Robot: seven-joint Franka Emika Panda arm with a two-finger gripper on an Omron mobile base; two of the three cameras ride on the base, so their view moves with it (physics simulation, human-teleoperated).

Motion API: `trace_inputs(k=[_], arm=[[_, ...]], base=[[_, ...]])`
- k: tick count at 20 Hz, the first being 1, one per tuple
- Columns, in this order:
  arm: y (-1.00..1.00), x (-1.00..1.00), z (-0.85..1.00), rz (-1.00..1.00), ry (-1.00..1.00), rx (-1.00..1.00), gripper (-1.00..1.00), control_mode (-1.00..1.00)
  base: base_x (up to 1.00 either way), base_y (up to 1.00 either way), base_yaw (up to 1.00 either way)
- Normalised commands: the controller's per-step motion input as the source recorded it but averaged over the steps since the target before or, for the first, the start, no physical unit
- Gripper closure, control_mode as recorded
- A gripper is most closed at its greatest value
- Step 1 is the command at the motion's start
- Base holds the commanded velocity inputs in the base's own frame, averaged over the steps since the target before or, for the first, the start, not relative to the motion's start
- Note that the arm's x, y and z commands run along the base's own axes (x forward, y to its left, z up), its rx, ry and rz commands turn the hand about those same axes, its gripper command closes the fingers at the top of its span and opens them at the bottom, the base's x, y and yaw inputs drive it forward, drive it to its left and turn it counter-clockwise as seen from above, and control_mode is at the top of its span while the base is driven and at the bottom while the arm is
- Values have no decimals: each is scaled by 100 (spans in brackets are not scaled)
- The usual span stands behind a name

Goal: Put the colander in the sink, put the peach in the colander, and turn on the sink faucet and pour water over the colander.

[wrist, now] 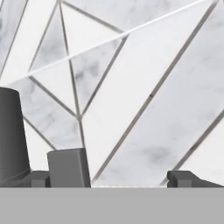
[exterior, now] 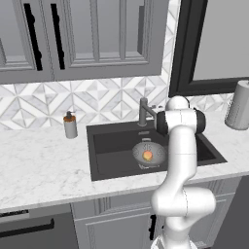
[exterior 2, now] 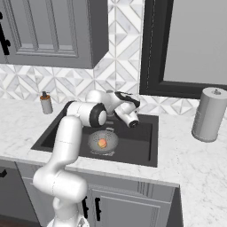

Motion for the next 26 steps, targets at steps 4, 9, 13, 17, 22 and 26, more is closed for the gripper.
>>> trace_inputs(k=[4, 9, 13, 17, 22, 26], arm=[[-49, 0, 0, -1, 0, 0, -100, -100], [-66, 4, 0, 0, 0, 0, -100, -100], [-77, 4, 0, 0, 0, 2, -100, -100], [-86, 4, 0, 0, 0, 4, -100, -100], [-94, 2, 0, 0, 0, 5, -100, -100], [-99, 0, 0, 0, 0, 6, -100, -100]], base=[[0, 0, 0], [0, 0, 0], [0, 0, 0], [0, 0, 0], [0, 0, 0], [0, 0, 0]])
